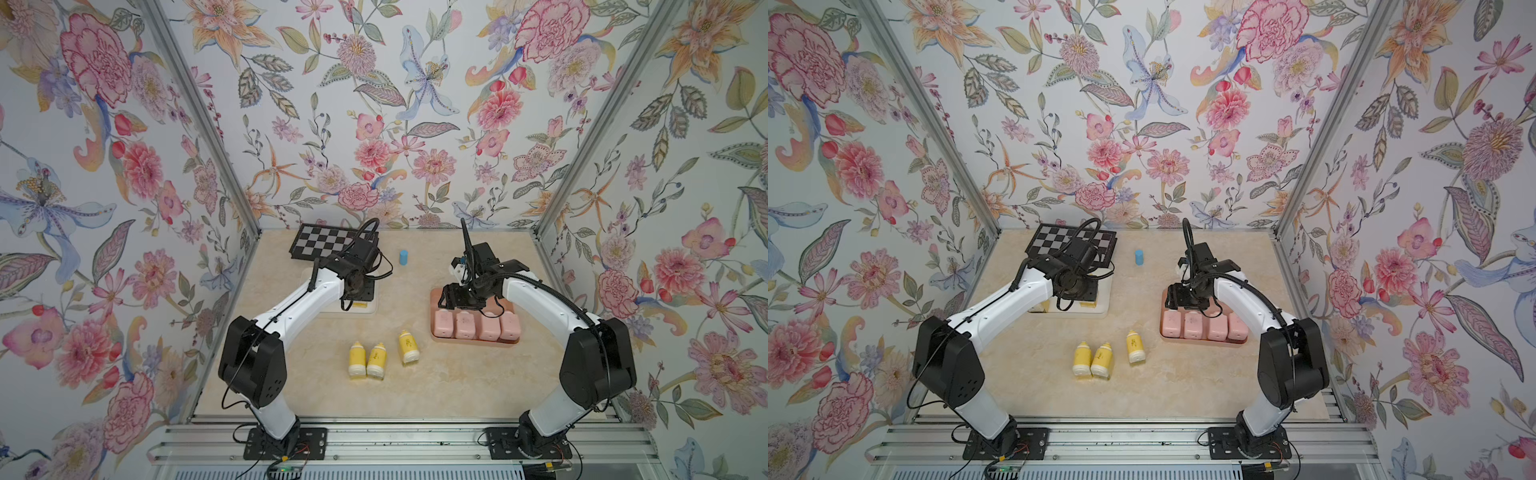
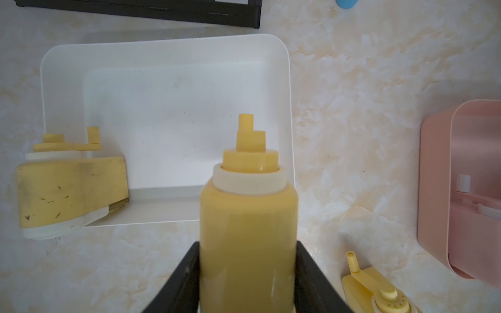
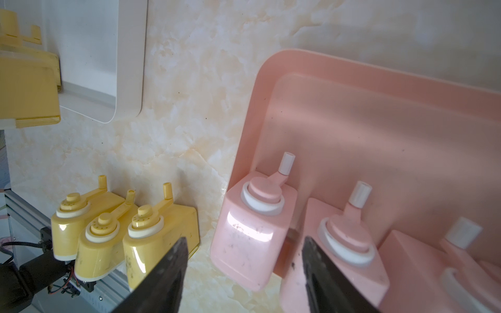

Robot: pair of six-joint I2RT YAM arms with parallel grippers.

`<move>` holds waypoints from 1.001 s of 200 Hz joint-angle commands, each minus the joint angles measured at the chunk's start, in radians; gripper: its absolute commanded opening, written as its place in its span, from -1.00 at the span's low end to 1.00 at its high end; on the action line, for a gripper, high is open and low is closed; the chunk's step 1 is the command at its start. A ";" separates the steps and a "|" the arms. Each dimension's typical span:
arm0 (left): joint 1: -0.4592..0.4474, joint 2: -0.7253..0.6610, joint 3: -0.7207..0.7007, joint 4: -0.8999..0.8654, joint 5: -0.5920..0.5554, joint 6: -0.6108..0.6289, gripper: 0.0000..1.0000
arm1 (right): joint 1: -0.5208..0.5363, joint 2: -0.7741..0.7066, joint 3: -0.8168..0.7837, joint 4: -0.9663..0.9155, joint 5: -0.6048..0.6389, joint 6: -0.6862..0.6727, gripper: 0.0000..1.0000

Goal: Place the pencil sharpeners by color into the storage box
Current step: Place the pencil sharpener in the storage box.

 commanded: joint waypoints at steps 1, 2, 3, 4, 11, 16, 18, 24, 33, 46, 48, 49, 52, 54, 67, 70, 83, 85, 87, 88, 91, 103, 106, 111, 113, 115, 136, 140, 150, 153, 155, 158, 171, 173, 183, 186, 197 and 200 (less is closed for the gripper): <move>0.010 0.019 0.041 0.051 0.006 -0.009 -0.27 | -0.008 -0.013 -0.002 0.006 -0.017 -0.024 0.36; 0.010 0.019 0.041 0.052 0.006 -0.010 -0.27 | -0.008 -0.014 -0.002 0.006 -0.016 -0.025 0.36; 0.010 0.020 0.041 0.052 0.006 -0.010 -0.27 | -0.009 -0.014 -0.002 0.006 -0.016 -0.024 0.37; 0.010 0.021 0.041 0.053 0.006 -0.010 -0.27 | -0.010 -0.014 -0.003 0.006 -0.015 -0.024 0.36; 0.010 0.027 0.038 0.059 0.006 -0.014 -0.27 | -0.011 -0.016 -0.005 0.006 -0.017 -0.024 0.36; 0.010 0.031 0.036 0.063 0.006 -0.016 -0.27 | -0.013 -0.017 -0.007 0.006 -0.017 -0.025 0.36; 0.011 0.032 0.036 0.064 0.006 -0.018 -0.27 | -0.013 -0.018 -0.007 0.006 -0.018 -0.025 0.36; 0.010 0.035 0.032 0.070 0.006 -0.022 -0.27 | -0.013 -0.019 -0.008 0.006 -0.017 -0.025 0.37; 0.012 0.040 0.026 0.081 0.008 -0.027 -0.27 | -0.015 -0.020 -0.011 0.007 -0.017 -0.025 0.36; 0.012 0.046 0.016 0.095 0.014 -0.035 -0.27 | -0.017 -0.024 -0.015 0.007 -0.018 -0.026 0.37; 0.012 0.047 0.016 0.098 0.015 -0.035 -0.27 | -0.017 -0.024 -0.015 0.007 -0.018 -0.026 0.36; 0.011 0.048 0.014 0.098 0.015 -0.036 -0.27 | -0.018 -0.024 -0.015 0.007 -0.018 -0.025 0.36; 0.012 0.049 0.014 0.101 0.015 -0.038 -0.27 | -0.017 -0.024 -0.015 0.007 -0.019 -0.026 0.36; 0.012 0.051 0.013 0.103 0.016 -0.039 -0.27 | -0.017 -0.026 -0.014 0.007 -0.019 -0.026 0.36; 0.013 0.057 0.004 0.115 0.019 -0.046 -0.27 | -0.019 -0.031 -0.015 0.007 -0.020 -0.026 0.37; 0.014 0.059 0.001 0.118 0.020 -0.048 -0.27 | -0.020 -0.031 -0.016 0.007 -0.021 -0.025 0.36; 0.013 0.069 -0.003 0.125 0.021 -0.053 -0.27 | -0.020 -0.034 -0.018 0.007 -0.022 -0.024 0.37; 0.013 0.070 -0.004 0.125 0.021 -0.054 -0.27 | -0.020 -0.036 -0.018 0.007 -0.023 -0.024 0.36; 0.013 0.072 -0.004 0.126 0.021 -0.054 -0.27 | -0.021 -0.036 -0.017 0.007 -0.023 -0.024 0.37; 0.013 0.072 -0.006 0.126 0.021 -0.055 -0.27 | -0.021 -0.036 -0.018 0.007 -0.024 -0.025 0.37; 0.013 0.074 -0.006 0.128 0.022 -0.057 -0.27 | -0.021 -0.036 -0.018 0.007 -0.023 -0.025 0.36; 0.014 0.080 -0.014 0.132 0.021 -0.063 -0.27 | -0.020 -0.037 -0.019 0.007 -0.024 -0.024 0.36; 0.015 0.082 -0.015 0.134 0.022 -0.065 -0.27 | -0.022 -0.037 -0.020 0.008 -0.025 -0.025 0.36; 0.014 0.082 -0.021 0.139 0.021 -0.067 -0.27 | -0.023 -0.039 -0.020 0.008 -0.025 -0.023 0.36; 0.014 0.082 -0.024 0.140 0.022 -0.069 -0.27 | -0.023 -0.039 -0.021 0.007 -0.025 -0.023 0.36; 0.014 0.083 -0.027 0.142 0.021 -0.071 -0.27 | -0.023 -0.039 -0.021 0.007 -0.024 -0.023 0.37; 0.015 0.083 -0.054 0.161 0.021 -0.081 -0.27 | -0.022 -0.044 -0.025 0.009 -0.025 -0.022 0.37; 0.015 0.083 -0.058 0.164 0.020 -0.082 -0.27 | -0.023 -0.045 -0.026 0.009 -0.024 -0.023 0.36; 0.015 0.083 -0.068 0.171 0.020 -0.087 -0.27 | -0.024 -0.047 -0.028 0.009 -0.025 -0.023 0.36; 0.015 0.084 -0.069 0.172 0.019 -0.088 -0.27 | -0.024 -0.047 -0.028 0.009 -0.025 -0.024 0.37; 0.015 0.085 -0.072 0.173 0.019 -0.090 -0.27 | -0.025 -0.047 -0.030 0.009 -0.024 -0.025 0.37; 0.015 0.085 -0.073 0.174 0.019 -0.091 -0.27 | -0.026 -0.046 -0.030 0.009 -0.024 -0.025 0.37; 0.015 0.084 -0.084 0.181 0.020 -0.096 -0.27 | -0.026 -0.047 -0.033 0.009 -0.025 -0.024 0.36; 0.015 0.085 -0.084 0.182 0.022 -0.097 -0.27 | -0.027 -0.046 -0.033 0.010 -0.025 -0.024 0.36; 0.015 0.084 -0.090 0.185 0.023 -0.099 -0.27 | -0.027 -0.047 -0.033 0.010 -0.027 -0.024 0.37; 0.015 0.086 -0.091 0.185 0.023 -0.100 -0.27 | -0.028 -0.047 -0.033 0.010 -0.028 -0.025 0.36; 0.015 0.088 -0.093 0.185 0.022 -0.102 -0.27 | -0.027 -0.047 -0.031 0.010 -0.027 -0.024 0.36; 0.015 0.089 -0.094 0.185 0.023 -0.102 -0.27 | -0.027 -0.046 -0.032 0.010 -0.027 -0.023 0.36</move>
